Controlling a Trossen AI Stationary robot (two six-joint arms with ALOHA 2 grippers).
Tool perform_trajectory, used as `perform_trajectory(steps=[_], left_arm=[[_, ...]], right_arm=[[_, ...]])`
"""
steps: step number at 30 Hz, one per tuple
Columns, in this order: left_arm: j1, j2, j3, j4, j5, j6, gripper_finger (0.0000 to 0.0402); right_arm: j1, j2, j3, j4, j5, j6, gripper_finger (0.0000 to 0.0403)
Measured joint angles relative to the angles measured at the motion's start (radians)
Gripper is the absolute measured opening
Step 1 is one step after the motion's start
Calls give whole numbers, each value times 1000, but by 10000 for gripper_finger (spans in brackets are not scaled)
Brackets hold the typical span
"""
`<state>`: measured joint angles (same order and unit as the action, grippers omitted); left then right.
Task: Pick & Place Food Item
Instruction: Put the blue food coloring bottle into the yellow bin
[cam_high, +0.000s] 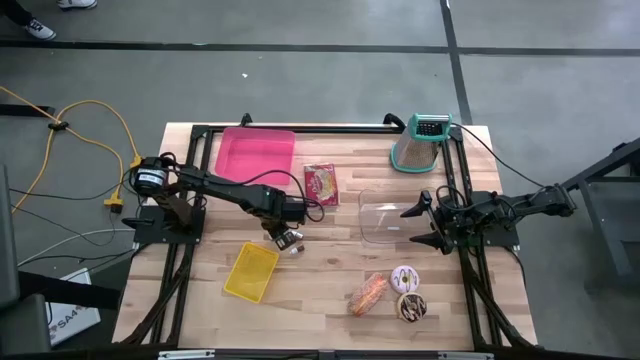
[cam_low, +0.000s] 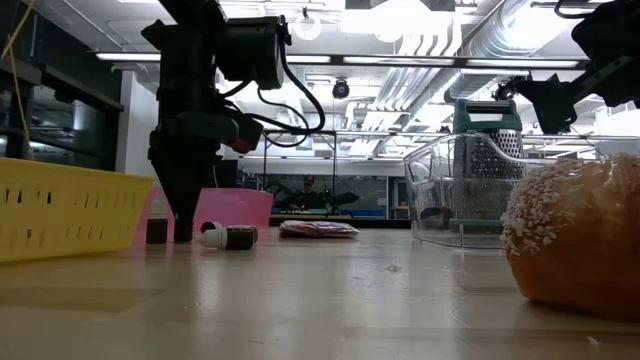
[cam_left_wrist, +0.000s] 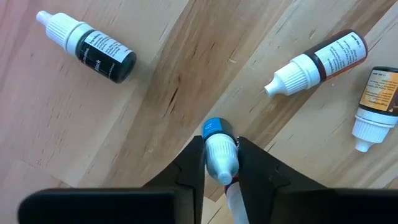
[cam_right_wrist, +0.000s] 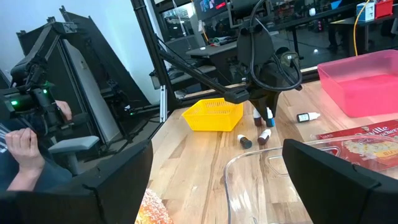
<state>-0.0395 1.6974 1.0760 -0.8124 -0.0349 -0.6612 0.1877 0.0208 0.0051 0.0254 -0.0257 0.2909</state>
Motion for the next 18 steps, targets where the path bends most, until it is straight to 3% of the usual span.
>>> perform_trajectory(steps=[18], left_arm=[[16,-46,-1,-21,8,12,66]], right_arm=[[0,0,0,0,0,0,348]])
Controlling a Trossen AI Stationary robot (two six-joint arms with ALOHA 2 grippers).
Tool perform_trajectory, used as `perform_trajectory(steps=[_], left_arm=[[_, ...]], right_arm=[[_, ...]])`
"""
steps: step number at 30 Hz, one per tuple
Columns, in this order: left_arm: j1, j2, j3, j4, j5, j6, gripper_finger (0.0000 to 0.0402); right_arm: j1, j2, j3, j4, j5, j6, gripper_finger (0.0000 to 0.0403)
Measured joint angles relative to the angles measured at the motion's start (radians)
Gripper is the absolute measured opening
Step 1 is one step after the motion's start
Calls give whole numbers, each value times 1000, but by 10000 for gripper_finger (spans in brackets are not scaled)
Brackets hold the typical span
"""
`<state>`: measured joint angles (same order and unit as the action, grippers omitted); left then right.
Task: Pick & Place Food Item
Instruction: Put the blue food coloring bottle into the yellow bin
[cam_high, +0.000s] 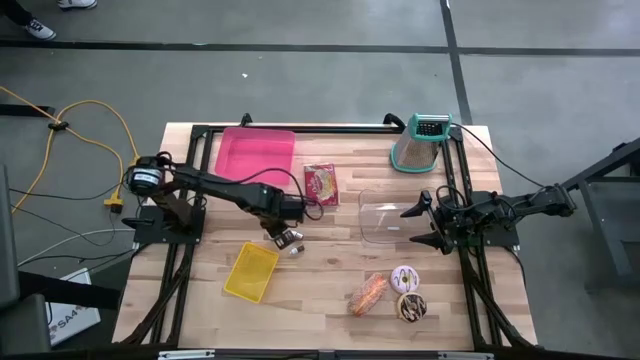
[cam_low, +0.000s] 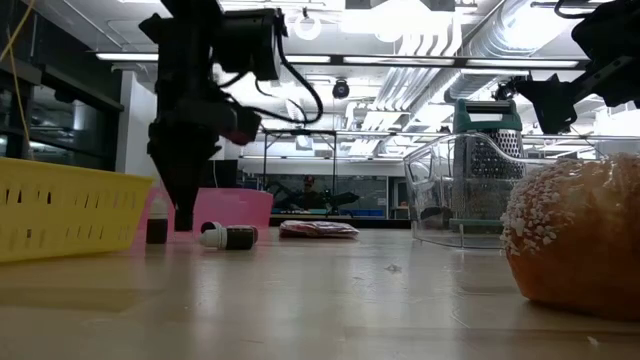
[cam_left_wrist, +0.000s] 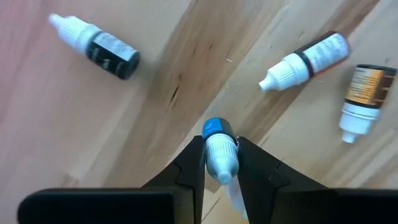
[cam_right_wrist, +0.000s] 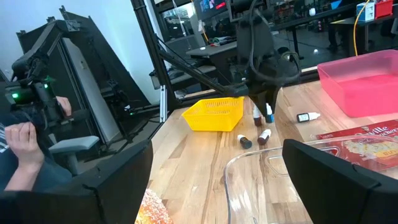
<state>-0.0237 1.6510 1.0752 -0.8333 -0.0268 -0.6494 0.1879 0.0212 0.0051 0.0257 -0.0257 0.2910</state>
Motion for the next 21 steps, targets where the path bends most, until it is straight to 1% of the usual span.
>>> perform_trajectory(steps=[6,12,17,21], left_arm=[[34,-105,0,-62,1,6,66],[34,-197,0,-97,-2,7,66],[-7,-225,0,-113,-9,6,66],[-82,-243,0,-113,-9,4,66]], right_arm=[[0,0,0,0,0,0,348],[0,0,0,0,0,0,348],[0,0,0,0,0,0,348],[0,0,0,0,0,0,348]])
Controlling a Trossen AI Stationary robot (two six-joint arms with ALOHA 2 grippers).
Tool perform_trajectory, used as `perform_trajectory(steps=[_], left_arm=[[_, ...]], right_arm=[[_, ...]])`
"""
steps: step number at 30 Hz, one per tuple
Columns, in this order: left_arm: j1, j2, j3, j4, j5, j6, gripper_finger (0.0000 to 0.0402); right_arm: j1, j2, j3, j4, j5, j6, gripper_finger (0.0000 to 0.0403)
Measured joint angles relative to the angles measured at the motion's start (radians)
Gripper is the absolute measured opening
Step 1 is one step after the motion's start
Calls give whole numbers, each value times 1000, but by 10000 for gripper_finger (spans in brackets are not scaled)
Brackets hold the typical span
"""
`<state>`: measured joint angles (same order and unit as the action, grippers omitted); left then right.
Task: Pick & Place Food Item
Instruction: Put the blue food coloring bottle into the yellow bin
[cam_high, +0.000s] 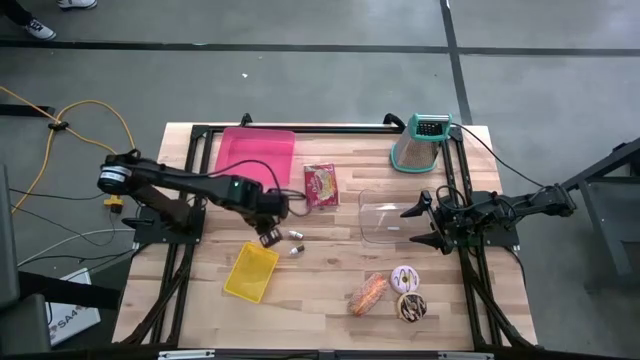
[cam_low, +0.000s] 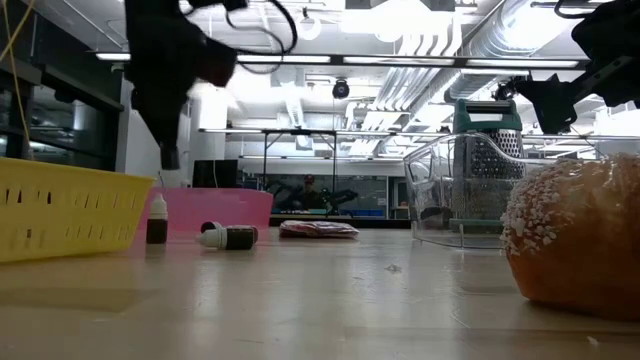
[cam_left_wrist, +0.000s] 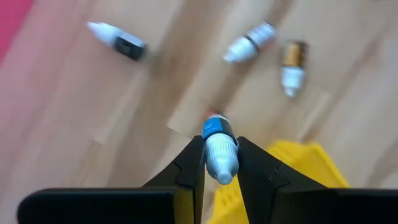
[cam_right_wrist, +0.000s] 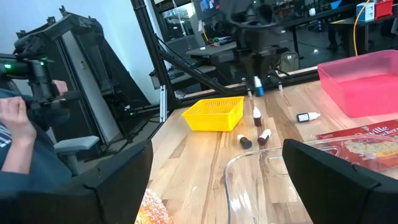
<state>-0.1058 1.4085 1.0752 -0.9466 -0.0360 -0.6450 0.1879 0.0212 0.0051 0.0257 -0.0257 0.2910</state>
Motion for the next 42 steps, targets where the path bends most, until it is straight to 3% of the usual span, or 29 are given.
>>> perform_trajectory(steps=[10,21,31,42], left_arm=[[-262,-14,1,1,-4,-126,66],[-486,4,2,1,-86,-300,66],[-585,87,2,27,-97,-382,66],[-603,88,3,54,-100,-403,66]], right_arm=[[0,0,0,0,0,0,348],[0,0,0,0,0,0,348],[0,0,0,0,0,0,348],[0,0,0,0,0,0,348]])
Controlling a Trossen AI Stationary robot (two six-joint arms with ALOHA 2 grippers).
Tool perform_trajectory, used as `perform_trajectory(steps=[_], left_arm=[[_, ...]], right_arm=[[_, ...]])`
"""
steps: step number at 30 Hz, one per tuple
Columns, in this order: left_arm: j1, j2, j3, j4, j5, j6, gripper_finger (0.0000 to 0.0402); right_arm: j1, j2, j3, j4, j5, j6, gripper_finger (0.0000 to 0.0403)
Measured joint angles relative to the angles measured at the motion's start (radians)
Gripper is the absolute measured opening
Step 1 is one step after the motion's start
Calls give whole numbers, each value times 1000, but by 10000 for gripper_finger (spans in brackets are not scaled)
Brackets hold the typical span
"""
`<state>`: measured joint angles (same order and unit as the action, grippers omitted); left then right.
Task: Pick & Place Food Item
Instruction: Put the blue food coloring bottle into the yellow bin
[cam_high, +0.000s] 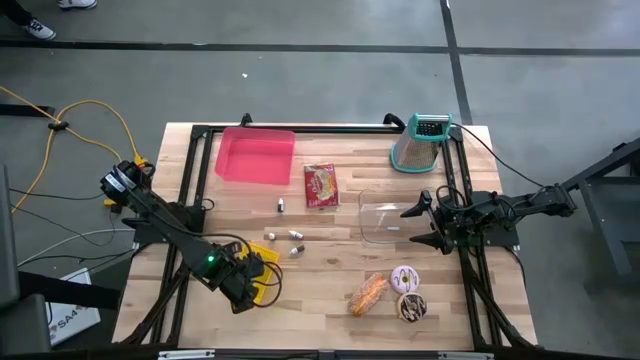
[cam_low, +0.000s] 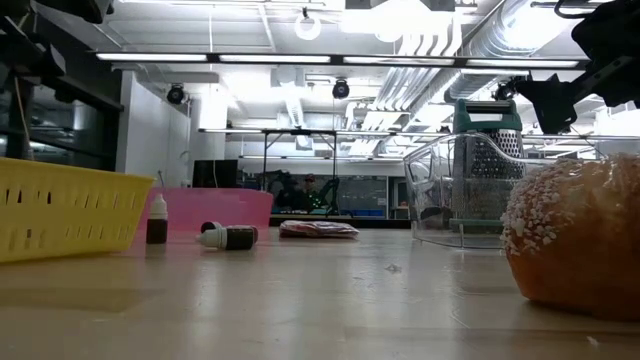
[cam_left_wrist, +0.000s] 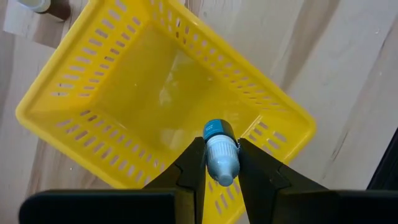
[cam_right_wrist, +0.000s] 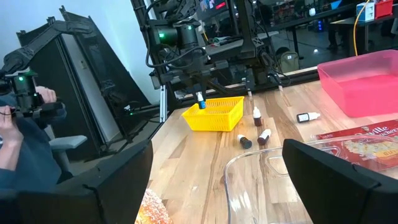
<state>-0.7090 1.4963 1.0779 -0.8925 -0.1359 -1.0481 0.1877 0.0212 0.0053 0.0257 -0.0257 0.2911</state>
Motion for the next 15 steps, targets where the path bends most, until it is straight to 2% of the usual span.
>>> perform_trajectory(steps=[15], left_arm=[[31,104,1,58,21,30,66]], right_arm=[[0,0,0,0,0,0,348]])
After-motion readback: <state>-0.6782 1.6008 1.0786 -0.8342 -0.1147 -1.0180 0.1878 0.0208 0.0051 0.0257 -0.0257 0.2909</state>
